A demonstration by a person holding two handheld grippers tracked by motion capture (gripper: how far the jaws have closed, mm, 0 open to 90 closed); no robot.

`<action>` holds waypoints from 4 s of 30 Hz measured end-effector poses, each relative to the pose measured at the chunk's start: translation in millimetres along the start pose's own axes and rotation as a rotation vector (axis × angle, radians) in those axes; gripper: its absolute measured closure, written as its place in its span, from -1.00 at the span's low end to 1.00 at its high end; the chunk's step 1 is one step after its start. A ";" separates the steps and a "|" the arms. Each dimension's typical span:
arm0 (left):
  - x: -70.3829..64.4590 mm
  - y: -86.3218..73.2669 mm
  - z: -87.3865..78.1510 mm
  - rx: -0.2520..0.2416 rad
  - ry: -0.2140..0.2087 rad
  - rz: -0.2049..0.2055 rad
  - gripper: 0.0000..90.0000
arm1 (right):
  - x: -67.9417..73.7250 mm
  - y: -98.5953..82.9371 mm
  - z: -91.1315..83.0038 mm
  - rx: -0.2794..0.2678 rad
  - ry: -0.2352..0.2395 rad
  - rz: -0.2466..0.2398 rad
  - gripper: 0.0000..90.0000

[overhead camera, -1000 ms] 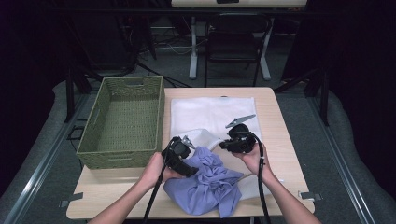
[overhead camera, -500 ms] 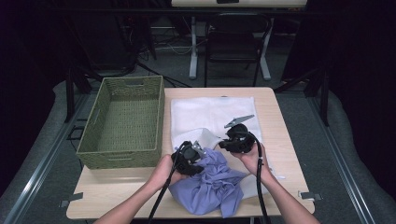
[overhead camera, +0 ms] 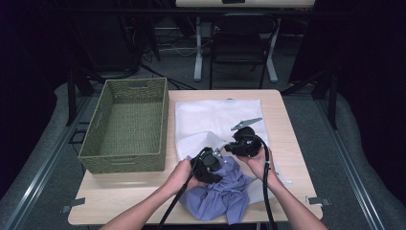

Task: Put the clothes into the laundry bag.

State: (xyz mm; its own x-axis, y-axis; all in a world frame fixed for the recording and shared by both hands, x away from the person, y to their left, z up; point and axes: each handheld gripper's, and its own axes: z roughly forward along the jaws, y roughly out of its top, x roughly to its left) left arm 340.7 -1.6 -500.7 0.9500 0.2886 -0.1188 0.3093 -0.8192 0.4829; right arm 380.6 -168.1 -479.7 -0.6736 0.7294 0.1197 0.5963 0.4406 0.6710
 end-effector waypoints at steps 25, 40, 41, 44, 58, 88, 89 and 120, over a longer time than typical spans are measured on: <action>10.9 0.9 -6.5 0.012 0.084 -0.043 0.06 | -5.5 -3.0 -4.9 -0.001 0.020 0.026 0.90; -2.1 -18.0 -30.7 -0.033 0.098 -0.072 -0.58 | -4.6 -2.9 -2.7 0.017 0.023 0.021 0.90; -2.9 -18.2 -30.1 -0.034 0.098 -0.071 -0.60 | -4.5 -3.0 -2.7 0.016 0.023 0.017 0.90; -6.0 -19.0 -27.4 -0.039 0.096 -0.072 -0.64 | -4.0 -3.1 -3.6 0.018 0.024 0.014 0.90; -12.5 -25.7 14.9 0.061 0.129 -0.065 -0.18 | -0.9 -3.4 -1.5 0.047 0.030 -0.003 0.89; 8.5 -11.8 12.0 -0.097 0.184 -0.124 0.79 | 1.6 -1.9 -11.0 0.031 0.061 -0.017 0.90; 7.4 -11.5 8.8 -0.107 0.175 -0.121 0.73 | 0.9 -2.1 -11.8 0.028 0.057 -0.020 0.90; -12.7 -67.9 -42.8 -0.074 0.216 -0.174 -0.44 | 1.5 -4.7 -9.5 0.039 0.040 -0.038 0.90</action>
State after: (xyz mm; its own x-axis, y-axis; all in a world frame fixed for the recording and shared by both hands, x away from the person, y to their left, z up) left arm 305.9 71.6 -494.8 0.8497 0.5269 -0.0215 0.4551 -0.7122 0.5345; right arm 372.7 -174.1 -475.7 -0.7128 0.6902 0.1245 0.5858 0.4884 0.6468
